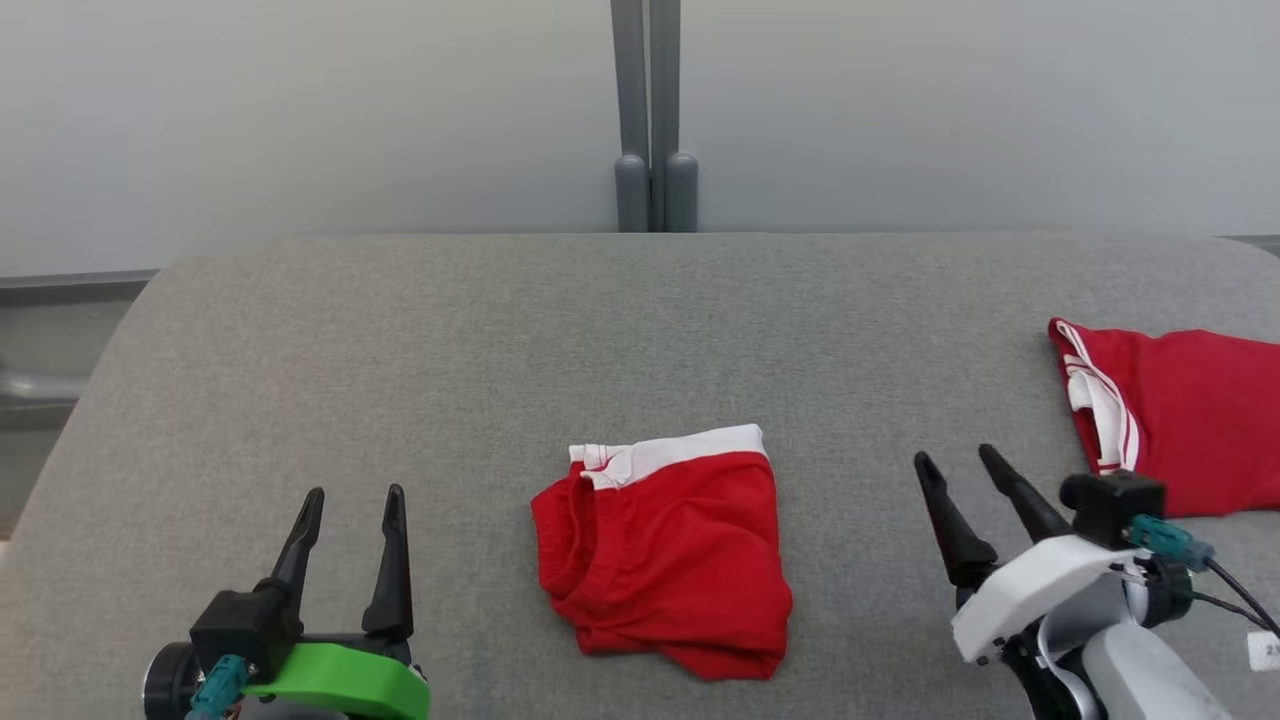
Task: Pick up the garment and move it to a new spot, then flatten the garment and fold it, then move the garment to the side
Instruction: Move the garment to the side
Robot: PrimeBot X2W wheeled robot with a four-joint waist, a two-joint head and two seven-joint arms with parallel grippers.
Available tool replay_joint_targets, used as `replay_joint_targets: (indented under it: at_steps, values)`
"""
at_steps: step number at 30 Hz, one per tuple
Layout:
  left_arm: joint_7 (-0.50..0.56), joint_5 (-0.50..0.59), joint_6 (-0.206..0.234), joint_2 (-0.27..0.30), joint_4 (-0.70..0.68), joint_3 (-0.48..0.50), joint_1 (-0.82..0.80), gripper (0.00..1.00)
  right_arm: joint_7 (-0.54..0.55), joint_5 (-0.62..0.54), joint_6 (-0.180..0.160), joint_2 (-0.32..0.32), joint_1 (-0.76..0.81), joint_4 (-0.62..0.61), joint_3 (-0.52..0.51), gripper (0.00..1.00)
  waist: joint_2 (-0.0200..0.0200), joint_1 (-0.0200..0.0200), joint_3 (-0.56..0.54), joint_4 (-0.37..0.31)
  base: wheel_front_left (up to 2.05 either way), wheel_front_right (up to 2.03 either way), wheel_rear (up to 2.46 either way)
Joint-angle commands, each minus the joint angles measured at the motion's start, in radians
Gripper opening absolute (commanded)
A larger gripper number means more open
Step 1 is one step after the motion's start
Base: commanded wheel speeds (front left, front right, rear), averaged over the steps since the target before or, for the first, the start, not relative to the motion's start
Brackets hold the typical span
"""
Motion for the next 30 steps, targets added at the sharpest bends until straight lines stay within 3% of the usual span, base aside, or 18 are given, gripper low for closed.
replay_joint_targets:
  at_steps: [1,13,22,23,24,25,30]
  values:
    - [-0.003,0.01,-0.003,-0.003,-0.003,-0.004,-0.015,1.0,0.04,0.01,0.0,0.011,-0.028,0.024,0.02,1.0,0.0,0.0,0.009,0.056,0.0,0.0,0.0]
    - [-0.003,0.021,-0.007,-0.011,-0.023,-0.043,-0.037,1.0,0.359,0.075,0.0,0.07,-0.19,0.302,0.056,1.0,0.0,0.0,0.05,0.231,0.0,0.0,0.0]
    - [-0.003,0.012,-0.008,-0.013,-0.021,-0.046,-0.033,1.0,0.477,0.133,0.0,0.123,-0.216,0.436,0.036,1.0,0.0,0.0,0.06,0.27,0.0,0.0,0.0]
    - [-0.003,0.012,-0.007,-0.014,-0.021,-0.044,-0.031,1.0,0.484,0.141,0.0,0.122,-0.213,0.443,0.045,0.89,0.0,0.0,0.059,0.268,0.0,0.0,0.0]
    - [-0.003,0.012,-0.006,-0.014,-0.02,-0.042,-0.029,1.0,0.484,0.146,0.0,0.122,-0.213,0.444,0.051,0.54,0.0,0.0,0.059,0.265,0.0,0.0,0.0]
    - [-0.003,0.013,-0.006,-0.013,-0.019,-0.041,-0.028,1.0,0.472,0.15,0.0,0.12,-0.215,0.444,0.052,0.0,0.0,0.0,0.058,0.259,0.0,0.0,0.0]
    - [-0.003,0.018,-0.007,-0.007,-0.017,-0.041,-0.03,1.0,0.43,0.165,-0.001,0.106,-0.237,0.43,0.061,0.0,0.0,0.0,0.049,0.22,0.0,0.0,0.0]
